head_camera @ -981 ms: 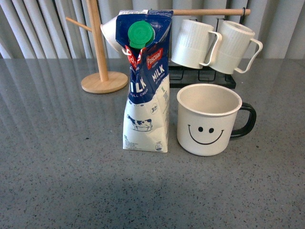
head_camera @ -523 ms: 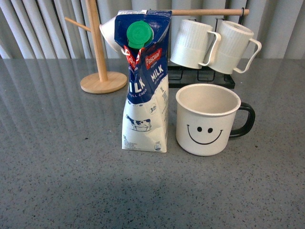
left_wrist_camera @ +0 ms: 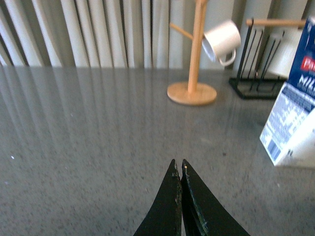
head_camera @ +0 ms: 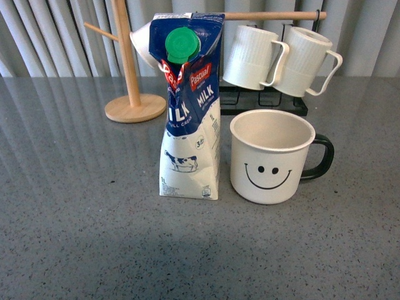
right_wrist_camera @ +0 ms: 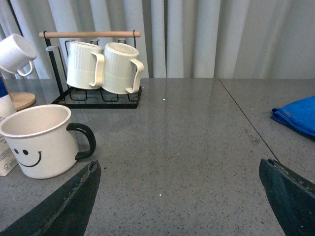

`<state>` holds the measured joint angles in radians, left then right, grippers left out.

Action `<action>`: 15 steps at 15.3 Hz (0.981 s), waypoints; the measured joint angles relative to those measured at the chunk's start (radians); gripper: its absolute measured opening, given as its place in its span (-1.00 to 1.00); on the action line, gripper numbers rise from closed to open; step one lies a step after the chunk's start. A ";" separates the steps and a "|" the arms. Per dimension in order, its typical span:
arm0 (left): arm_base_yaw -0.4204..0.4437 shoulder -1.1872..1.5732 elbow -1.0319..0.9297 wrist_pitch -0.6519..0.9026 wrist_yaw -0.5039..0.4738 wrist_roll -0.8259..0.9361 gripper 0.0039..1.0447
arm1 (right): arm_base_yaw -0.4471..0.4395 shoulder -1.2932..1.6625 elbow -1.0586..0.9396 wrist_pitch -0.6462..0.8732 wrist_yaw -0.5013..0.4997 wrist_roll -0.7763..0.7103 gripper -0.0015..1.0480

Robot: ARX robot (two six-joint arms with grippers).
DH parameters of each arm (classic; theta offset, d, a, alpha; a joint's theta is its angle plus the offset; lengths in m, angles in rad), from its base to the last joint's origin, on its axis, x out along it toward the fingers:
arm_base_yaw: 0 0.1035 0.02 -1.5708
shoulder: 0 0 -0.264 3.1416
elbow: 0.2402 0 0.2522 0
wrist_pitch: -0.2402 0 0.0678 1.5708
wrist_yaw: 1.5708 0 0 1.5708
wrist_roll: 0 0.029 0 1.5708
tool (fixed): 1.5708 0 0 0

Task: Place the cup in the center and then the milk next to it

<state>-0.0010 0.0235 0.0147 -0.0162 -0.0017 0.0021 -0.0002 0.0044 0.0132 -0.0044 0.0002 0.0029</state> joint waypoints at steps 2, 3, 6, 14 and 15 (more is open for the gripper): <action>0.000 -0.013 0.000 0.003 0.001 0.000 -0.98 | 0.000 0.000 0.000 0.001 0.000 0.000 0.87; 0.000 -0.013 0.000 0.008 0.002 0.000 -0.98 | 0.000 0.000 0.000 0.000 0.000 0.000 0.87; 0.000 -0.013 0.000 0.012 0.001 0.000 -0.98 | 0.000 0.000 0.000 0.000 0.000 0.000 0.87; 0.000 -0.013 0.000 0.012 0.002 -0.002 -0.10 | 0.000 0.000 0.000 0.000 0.000 0.000 0.87; 0.000 -0.013 0.000 0.012 0.002 -0.002 0.12 | 0.000 0.000 0.000 0.000 0.000 0.000 0.87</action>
<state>-0.0010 0.0101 0.0147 -0.0040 -0.0002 0.0006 -0.0002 0.0044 0.0132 -0.0040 -0.0002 0.0029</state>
